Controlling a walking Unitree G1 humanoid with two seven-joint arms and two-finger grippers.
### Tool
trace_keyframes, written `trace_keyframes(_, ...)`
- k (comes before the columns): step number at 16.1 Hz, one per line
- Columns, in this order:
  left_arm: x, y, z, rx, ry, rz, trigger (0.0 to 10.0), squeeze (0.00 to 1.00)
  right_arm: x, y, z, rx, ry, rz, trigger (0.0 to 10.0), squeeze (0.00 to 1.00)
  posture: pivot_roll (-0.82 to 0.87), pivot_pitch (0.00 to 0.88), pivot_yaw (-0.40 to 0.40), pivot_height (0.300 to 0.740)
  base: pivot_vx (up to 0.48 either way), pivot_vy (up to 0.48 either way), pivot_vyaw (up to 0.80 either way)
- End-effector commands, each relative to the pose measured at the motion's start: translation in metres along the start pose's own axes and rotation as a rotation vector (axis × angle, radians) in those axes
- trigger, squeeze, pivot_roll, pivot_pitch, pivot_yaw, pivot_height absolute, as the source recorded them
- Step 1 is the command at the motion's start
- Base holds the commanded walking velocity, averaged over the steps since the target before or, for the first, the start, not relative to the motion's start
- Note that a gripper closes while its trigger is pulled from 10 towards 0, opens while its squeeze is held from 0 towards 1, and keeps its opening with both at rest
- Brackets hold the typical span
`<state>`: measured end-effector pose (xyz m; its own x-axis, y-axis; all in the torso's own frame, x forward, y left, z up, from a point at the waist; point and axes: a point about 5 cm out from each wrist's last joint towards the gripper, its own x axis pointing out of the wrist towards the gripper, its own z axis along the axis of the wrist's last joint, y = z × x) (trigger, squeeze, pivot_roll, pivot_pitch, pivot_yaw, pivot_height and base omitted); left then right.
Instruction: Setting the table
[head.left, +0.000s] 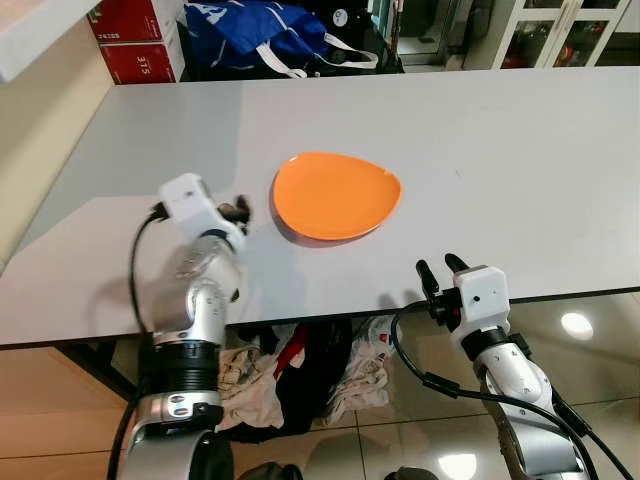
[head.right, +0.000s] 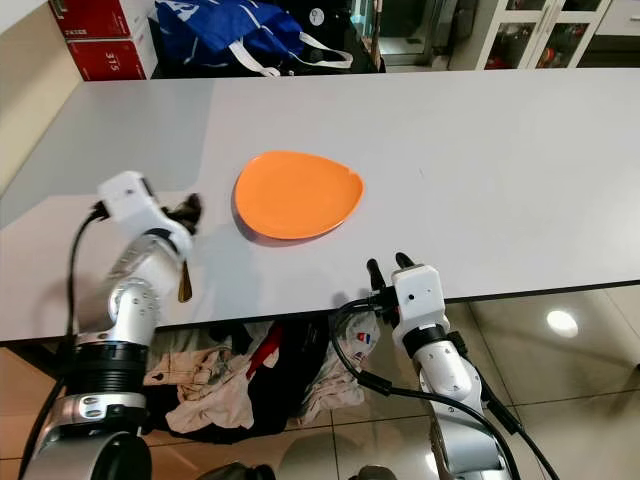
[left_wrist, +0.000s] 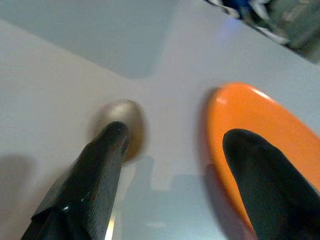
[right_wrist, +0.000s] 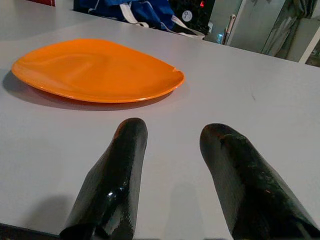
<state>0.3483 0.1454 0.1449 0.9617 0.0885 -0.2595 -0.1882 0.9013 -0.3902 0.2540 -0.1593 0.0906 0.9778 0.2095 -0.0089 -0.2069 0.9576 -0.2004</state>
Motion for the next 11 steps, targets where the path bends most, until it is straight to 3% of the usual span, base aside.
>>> trace_keyframes(1,0.0,-0.008,0.003,0.014,-0.008,-0.041,10.0,0.0,-0.001,0.0,-0.002,0.0,0.005,0.008,10.0,0.0,-0.24,0.0,0.05,0.74,0.0,0.0,0.0)
trace_keyframes(2,-0.003,-0.01,0.01,0.028,-0.048,-0.078,10.0,0.0,-0.001,-0.001,-0.002,-0.003,0.002,0.005,10.0,0.0,-0.24,0.0,0.051,0.74,0.0,0.0,0.0)
trace_keyframes(4,-0.018,-0.007,0.023,0.237,-0.185,-0.208,10.0,0.0,0.0,-0.004,0.001,-0.004,-0.015,-0.009,10.0,0.0,-0.23,0.0,0.06,0.74,0.0,0.0,0.0)
trace_keyframes(5,-0.03,0.001,0.022,0.386,-0.235,-0.275,10.0,0.0,0.002,-0.005,0.002,0.009,-0.027,-0.026,10.0,0.0,-0.23,0.0,0.062,0.74,0.0,0.0,0.0)
trace_keyframes(7,-0.042,0.026,0.01,0.548,-0.227,-0.269,10.0,0.0,0.005,-0.007,0.002,0.03,-0.03,-0.047,10.0,0.0,-0.2,0.0,0.07,0.74,0.0,0.0,0.0)
trace_keyframes(9,-0.05,0.04,0.001,0.588,-0.202,-0.244,10.0,0.0,0.006,-0.006,0.001,0.033,-0.032,-0.049,10.0,0.0,-0.19,0.0,0.073,0.74,0.0,0.0,0.0)
trace_keyframes(10,-0.061,0.057,-0.013,0.562,-0.156,-0.203,10.0,0.0,0.009,-0.005,0.002,0.041,-0.036,-0.052,10.0,0.0,-0.18,0.0,0.076,0.74,0.0,0.0,0.0)
trace_keyframes(11,-0.068,0.064,-0.021,0.53,-0.134,-0.187,10.0,0.0,0.011,-0.004,0.002,0.045,-0.039,-0.055,10.0,0.0,-0.17,0.0,0.076,0.74,0.0,0.0,0.0)
